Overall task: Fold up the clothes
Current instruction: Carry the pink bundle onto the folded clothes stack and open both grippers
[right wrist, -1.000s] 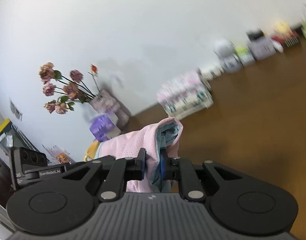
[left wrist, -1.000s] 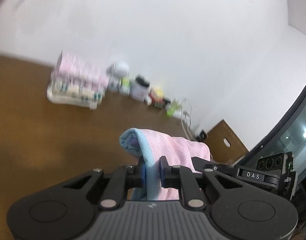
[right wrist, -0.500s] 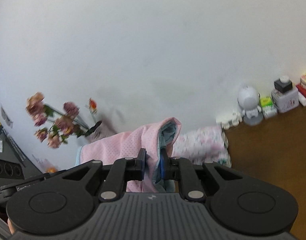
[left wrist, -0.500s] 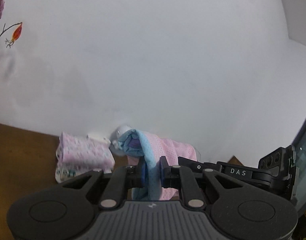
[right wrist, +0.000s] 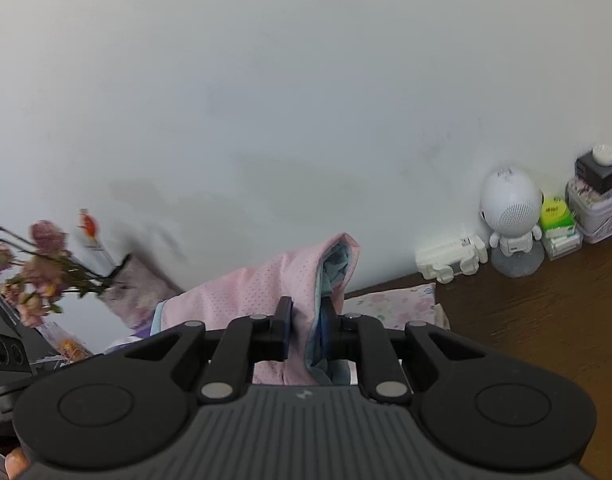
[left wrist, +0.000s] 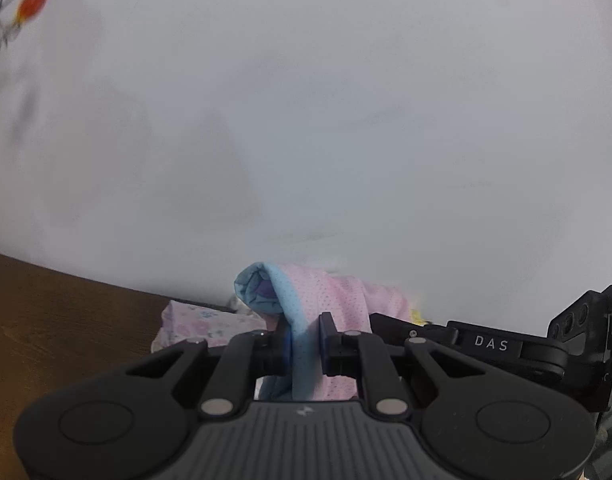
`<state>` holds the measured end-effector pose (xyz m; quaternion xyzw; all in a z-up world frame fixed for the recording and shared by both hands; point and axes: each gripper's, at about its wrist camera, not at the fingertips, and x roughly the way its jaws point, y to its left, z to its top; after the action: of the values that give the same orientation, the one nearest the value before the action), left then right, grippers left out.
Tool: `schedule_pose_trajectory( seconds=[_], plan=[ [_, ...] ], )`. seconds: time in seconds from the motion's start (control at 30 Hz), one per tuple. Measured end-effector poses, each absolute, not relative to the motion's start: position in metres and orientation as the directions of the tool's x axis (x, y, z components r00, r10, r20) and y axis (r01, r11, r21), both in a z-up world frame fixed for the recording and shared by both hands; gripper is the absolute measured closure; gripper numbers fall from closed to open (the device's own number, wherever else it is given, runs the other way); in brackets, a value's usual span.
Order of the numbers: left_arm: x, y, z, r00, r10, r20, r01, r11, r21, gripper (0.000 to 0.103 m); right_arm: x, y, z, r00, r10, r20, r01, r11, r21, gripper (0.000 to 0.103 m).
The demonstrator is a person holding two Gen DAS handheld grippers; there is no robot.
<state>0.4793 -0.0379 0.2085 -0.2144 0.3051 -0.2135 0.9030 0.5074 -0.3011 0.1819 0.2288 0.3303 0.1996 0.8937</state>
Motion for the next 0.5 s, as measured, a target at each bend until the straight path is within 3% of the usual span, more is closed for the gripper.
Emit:
schedule_pose_trajectory(
  seconds=[0.5],
  plan=[
    [0.537,-0.037,0.139,0.684,-0.497,-0.534,0.187,0.826,-0.531,0.091,0.571,-0.306,0.108,0.667,0.514,-0.539,-0.136,0.796,0.590,0.090]
  ],
)
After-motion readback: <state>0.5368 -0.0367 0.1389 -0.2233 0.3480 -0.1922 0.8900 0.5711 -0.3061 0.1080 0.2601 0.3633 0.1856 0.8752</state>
